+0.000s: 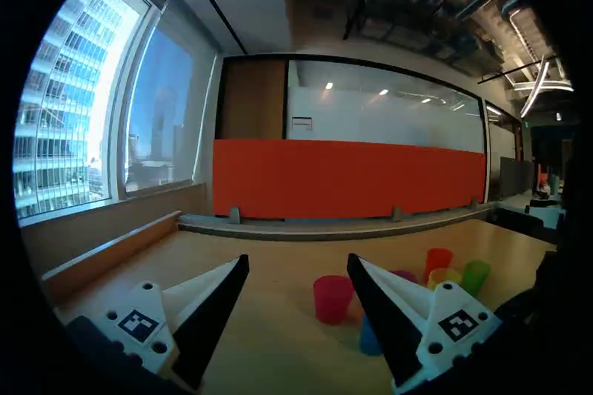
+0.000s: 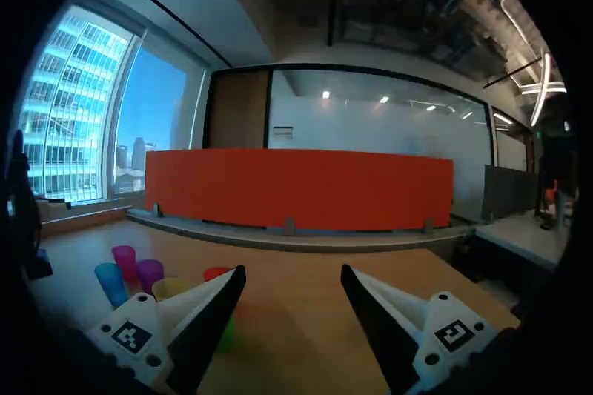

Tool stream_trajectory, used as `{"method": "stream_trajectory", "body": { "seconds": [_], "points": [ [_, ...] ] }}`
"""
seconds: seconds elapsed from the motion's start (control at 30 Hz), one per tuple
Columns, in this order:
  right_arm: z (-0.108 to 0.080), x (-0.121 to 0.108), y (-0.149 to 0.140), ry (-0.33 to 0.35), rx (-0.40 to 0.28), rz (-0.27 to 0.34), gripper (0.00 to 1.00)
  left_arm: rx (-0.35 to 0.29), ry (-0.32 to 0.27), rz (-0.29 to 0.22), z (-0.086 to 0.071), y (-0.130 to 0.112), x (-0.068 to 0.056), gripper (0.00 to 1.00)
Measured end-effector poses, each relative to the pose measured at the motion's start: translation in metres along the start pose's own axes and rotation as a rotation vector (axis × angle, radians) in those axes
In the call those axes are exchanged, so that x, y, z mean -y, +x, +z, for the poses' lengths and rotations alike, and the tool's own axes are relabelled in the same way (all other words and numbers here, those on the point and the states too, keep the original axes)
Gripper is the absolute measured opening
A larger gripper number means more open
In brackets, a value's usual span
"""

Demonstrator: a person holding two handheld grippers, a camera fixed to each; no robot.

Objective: Pour water

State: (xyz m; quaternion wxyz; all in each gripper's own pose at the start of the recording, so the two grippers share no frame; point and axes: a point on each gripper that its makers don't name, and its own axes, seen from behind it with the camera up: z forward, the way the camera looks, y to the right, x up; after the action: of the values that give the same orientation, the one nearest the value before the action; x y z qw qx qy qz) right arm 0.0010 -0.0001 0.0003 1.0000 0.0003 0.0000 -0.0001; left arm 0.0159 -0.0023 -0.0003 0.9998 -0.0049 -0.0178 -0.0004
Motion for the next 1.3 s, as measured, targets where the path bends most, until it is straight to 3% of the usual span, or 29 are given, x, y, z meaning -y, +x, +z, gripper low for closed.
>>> {"method": "stream_trajectory", "body": {
  "seconds": [0.5, 0.77, 1.07, 1.3],
  "points": [
    [0.002, 0.012, 0.026, 0.061, 0.028, 0.007, 0.99, 0.032, -0.045, 0.021, 0.002, 0.033, 0.001, 0.99],
    [0.003, 0.010, 0.054, 0.082, 0.028, 0.028, 0.99, 0.026, -0.082, 0.043, 0.004, 0.063, -0.003, 0.99],
    [0.001, 0.011, 0.079, 0.127, 0.037, 0.017, 0.99, 0.029, -0.156, 0.039, 0.006, 0.092, -0.016, 0.99],
    [0.000, 0.014, 0.077, 0.161, 0.051, 0.038, 0.99, 0.038, -0.196, 0.033, 0.005, 0.096, -0.023, 0.98]
  ]
}}
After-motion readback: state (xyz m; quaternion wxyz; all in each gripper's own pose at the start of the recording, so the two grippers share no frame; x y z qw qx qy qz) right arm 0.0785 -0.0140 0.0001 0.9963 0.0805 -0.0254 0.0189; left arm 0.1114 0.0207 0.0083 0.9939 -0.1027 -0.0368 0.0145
